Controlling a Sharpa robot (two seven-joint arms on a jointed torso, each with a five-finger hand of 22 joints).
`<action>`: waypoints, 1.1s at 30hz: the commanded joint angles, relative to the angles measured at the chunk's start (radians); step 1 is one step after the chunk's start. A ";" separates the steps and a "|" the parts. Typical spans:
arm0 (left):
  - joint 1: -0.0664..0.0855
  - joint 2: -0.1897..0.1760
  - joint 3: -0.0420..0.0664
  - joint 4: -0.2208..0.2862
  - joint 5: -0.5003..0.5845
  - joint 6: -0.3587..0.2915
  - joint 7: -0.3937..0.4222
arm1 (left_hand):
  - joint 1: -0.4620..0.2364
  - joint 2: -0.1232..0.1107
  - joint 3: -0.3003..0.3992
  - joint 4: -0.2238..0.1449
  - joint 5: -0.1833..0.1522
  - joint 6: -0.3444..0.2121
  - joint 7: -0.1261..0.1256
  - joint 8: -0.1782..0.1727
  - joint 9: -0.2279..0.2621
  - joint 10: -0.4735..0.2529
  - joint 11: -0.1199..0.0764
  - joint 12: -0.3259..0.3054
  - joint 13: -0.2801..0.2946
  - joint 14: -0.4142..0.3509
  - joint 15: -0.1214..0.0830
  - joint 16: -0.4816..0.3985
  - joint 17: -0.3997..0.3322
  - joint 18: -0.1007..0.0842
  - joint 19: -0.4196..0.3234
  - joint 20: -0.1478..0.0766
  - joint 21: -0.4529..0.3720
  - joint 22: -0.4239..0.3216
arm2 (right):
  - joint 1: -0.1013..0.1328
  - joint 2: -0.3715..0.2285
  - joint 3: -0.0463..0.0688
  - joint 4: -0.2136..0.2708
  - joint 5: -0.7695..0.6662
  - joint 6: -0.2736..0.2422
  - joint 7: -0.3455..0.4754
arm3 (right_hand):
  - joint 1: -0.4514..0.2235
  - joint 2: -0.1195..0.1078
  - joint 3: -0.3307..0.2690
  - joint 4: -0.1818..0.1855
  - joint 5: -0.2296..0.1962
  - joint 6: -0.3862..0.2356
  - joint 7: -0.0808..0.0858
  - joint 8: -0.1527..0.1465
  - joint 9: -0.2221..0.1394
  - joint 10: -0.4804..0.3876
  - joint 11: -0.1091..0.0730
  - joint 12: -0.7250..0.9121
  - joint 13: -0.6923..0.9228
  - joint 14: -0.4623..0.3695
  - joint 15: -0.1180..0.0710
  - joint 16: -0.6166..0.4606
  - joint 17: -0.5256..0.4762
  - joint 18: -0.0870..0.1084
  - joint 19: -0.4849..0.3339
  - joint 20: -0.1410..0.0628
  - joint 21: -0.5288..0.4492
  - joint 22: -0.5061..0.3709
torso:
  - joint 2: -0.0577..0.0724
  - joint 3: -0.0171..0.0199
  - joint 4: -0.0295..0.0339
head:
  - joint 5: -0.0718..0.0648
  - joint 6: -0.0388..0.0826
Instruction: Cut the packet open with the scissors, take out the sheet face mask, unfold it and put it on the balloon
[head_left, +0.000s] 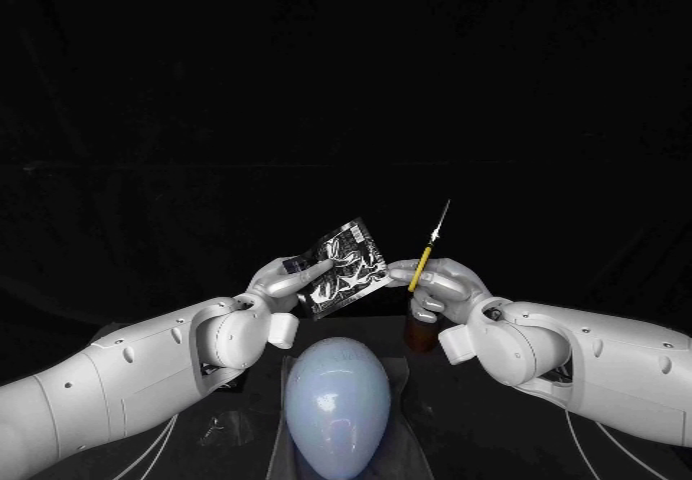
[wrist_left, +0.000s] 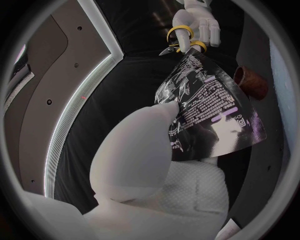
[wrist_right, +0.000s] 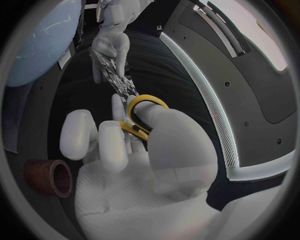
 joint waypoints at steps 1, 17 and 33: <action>0.001 -0.004 0.002 0.002 -0.001 -0.012 0.007 | -0.015 0.002 0.011 -0.002 0.003 0.011 0.000 0.008 0.002 0.010 -0.002 0.001 0.002 0.012 -0.001 -0.003 0.002 0.014 0.011 0.000 0.006 -0.001 | 0.000 -0.016 -0.004 0.013 -0.033 0.073 0.008 | -0.007 -0.013 -0.013 0.004 0.002 -0.010 0.002 -0.007 -0.003 0.014 -0.021 -0.002 -0.003 0.000 0.010 -0.004 -0.002 0.021 -0.007 0.005 -0.008 0.030 | 0.000 0.0000 0.0001 | -0.004 -0.001; 0.034 -0.025 0.003 0.005 -0.073 0.059 -0.105 | -0.069 0.003 0.048 -0.038 0.003 0.014 -0.003 0.016 0.020 0.034 -0.008 0.002 0.003 0.036 -0.009 -0.002 0.009 0.016 0.074 -0.024 0.038 0.008 | -0.044 -0.161 -0.047 0.136 -0.105 0.143 -0.069 | -0.012 0.013 -0.064 0.033 0.002 0.057 -0.040 0.026 0.015 0.123 -0.061 0.049 0.026 0.005 -0.019 -0.001 0.004 0.019 0.009 -0.012 0.004 0.037 | -0.002 0.0008 -0.0014 | -0.021 -0.025; 0.039 0.050 0.003 -0.039 -0.066 0.067 -0.137 | -0.089 0.003 0.057 -0.045 0.003 0.014 -0.006 0.019 0.027 0.042 -0.010 0.003 0.003 0.047 -0.013 -0.001 0.012 0.015 0.092 -0.032 0.044 0.009 | -0.117 -0.256 -0.079 0.231 -0.161 0.203 -0.128 | -0.025 0.014 -0.151 0.088 0.010 0.056 -0.101 0.123 0.127 0.202 -0.121 0.676 0.712 0.023 -0.071 0.017 0.059 0.009 0.035 -0.062 0.025 0.063 | 0.000 0.0027 -0.0053 | -0.046 -0.067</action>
